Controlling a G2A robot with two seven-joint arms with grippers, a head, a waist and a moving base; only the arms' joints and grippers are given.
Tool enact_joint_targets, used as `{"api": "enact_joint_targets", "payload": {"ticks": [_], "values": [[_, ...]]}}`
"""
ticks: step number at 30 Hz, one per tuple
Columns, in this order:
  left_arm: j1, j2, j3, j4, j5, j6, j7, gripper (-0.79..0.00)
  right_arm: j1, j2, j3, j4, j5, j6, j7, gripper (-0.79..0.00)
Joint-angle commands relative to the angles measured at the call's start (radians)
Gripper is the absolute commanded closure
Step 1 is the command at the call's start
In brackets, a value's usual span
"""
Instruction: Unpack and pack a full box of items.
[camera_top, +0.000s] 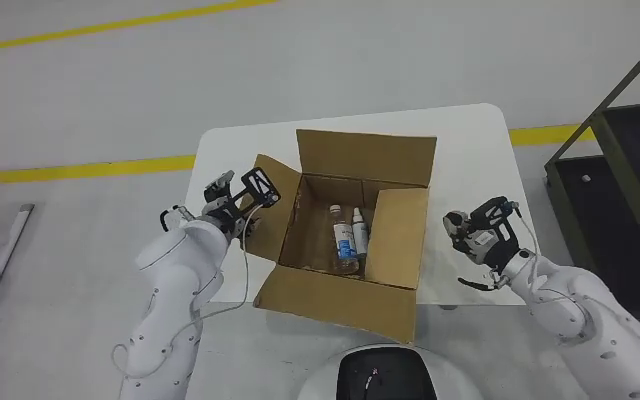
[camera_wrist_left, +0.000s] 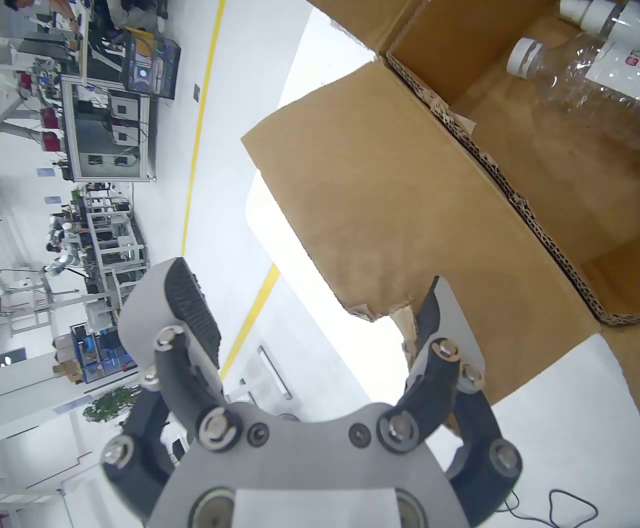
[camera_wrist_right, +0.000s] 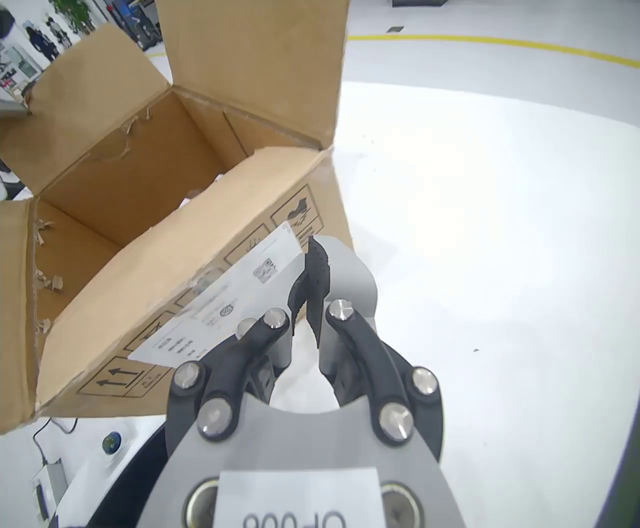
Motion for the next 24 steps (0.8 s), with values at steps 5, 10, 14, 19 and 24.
{"api": "enact_joint_targets", "payload": {"ticks": [5, 10, 14, 19, 24], "values": [[-0.006, 0.002, -0.004, -0.072, -0.021, -0.006, -0.006, -0.785, 0.083, -0.014, -0.097, 0.071, -0.009, -0.047, -0.008, 0.0], [-0.011, 0.002, -0.01, -0.104, -0.084, 0.0, 0.006, -0.785, 0.175, -0.028, -0.171, 0.141, -0.035, -0.082, -0.026, 0.0], [-0.006, 0.002, -0.019, -0.108, -0.135, 0.012, 0.023, -0.785, 0.241, -0.039, -0.208, 0.199, -0.05, -0.089, -0.042, 0.0], [0.004, 0.005, -0.023, -0.128, -0.194, 0.004, 0.059, -0.785, 0.309, -0.049, -0.243, 0.249, -0.072, -0.115, -0.058, 0.0], [0.003, 0.005, -0.004, -0.139, -0.261, -0.004, 0.102, -0.785, 0.364, -0.057, -0.267, 0.294, -0.095, -0.131, -0.068, 0.0]]}}
